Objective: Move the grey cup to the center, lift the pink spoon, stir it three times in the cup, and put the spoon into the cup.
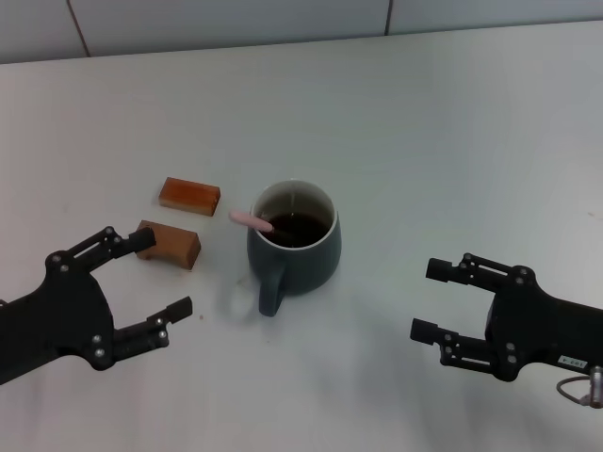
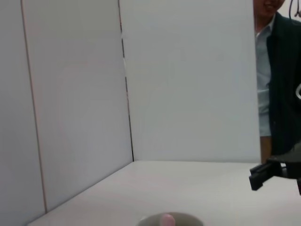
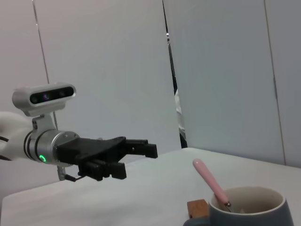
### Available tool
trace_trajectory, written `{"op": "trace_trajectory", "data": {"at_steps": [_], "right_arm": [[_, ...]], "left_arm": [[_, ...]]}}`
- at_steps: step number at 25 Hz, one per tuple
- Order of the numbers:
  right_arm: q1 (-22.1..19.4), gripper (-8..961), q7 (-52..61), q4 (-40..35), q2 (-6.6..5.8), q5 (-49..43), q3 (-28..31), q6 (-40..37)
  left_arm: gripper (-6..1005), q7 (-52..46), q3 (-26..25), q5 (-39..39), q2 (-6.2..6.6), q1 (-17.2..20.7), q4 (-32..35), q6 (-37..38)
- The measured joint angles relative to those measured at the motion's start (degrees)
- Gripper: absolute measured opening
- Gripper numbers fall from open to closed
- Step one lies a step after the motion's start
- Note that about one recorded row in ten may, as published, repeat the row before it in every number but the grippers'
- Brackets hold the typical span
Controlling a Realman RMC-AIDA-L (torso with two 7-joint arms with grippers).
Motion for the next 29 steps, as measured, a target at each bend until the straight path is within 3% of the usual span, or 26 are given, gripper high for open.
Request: {"op": "trace_trajectory", "data": {"at_steps": [29], "right_arm": [[1.29, 760, -0.06, 0.65, -0.03, -0.01, -0.40, 0.63]], "left_arm": [[829, -0.61, -0.49, 3.26, 0.08, -0.29, -0.14, -0.76]]}}
